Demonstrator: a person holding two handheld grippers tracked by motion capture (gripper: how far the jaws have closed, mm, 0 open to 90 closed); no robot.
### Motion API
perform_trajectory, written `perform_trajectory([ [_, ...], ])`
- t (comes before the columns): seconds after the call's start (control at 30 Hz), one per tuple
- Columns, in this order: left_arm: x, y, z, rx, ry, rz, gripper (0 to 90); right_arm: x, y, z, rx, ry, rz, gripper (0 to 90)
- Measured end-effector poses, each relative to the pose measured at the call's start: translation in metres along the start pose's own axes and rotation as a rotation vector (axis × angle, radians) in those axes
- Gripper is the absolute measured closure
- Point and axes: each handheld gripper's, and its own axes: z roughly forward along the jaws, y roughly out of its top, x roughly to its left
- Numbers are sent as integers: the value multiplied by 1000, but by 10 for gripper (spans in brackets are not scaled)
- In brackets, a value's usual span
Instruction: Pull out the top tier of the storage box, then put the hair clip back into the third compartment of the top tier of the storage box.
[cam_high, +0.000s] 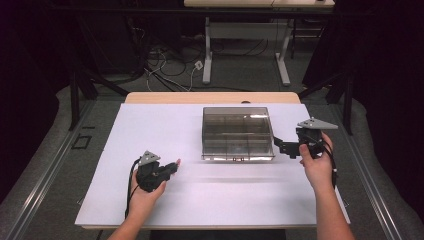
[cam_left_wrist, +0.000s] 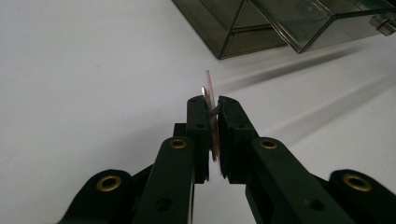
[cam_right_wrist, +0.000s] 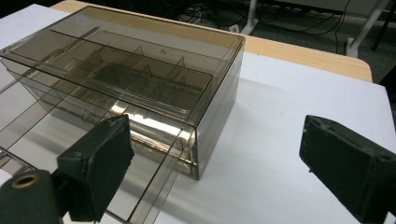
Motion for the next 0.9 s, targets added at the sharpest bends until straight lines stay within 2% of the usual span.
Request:
perform_trajectory([
  [0.13, 1, 1, -2, -9, 1, -13, 839, -1, 0, 0, -4, 0, -6, 94],
  [0.57, 2, 6, -12, -54, 17, -3, 839, 0, 0, 0, -2, 1, -1, 98],
  [0.9, 0, 12, -19, -72, 7, -7, 840, 1, 0, 1, -3, 6, -4, 98],
])
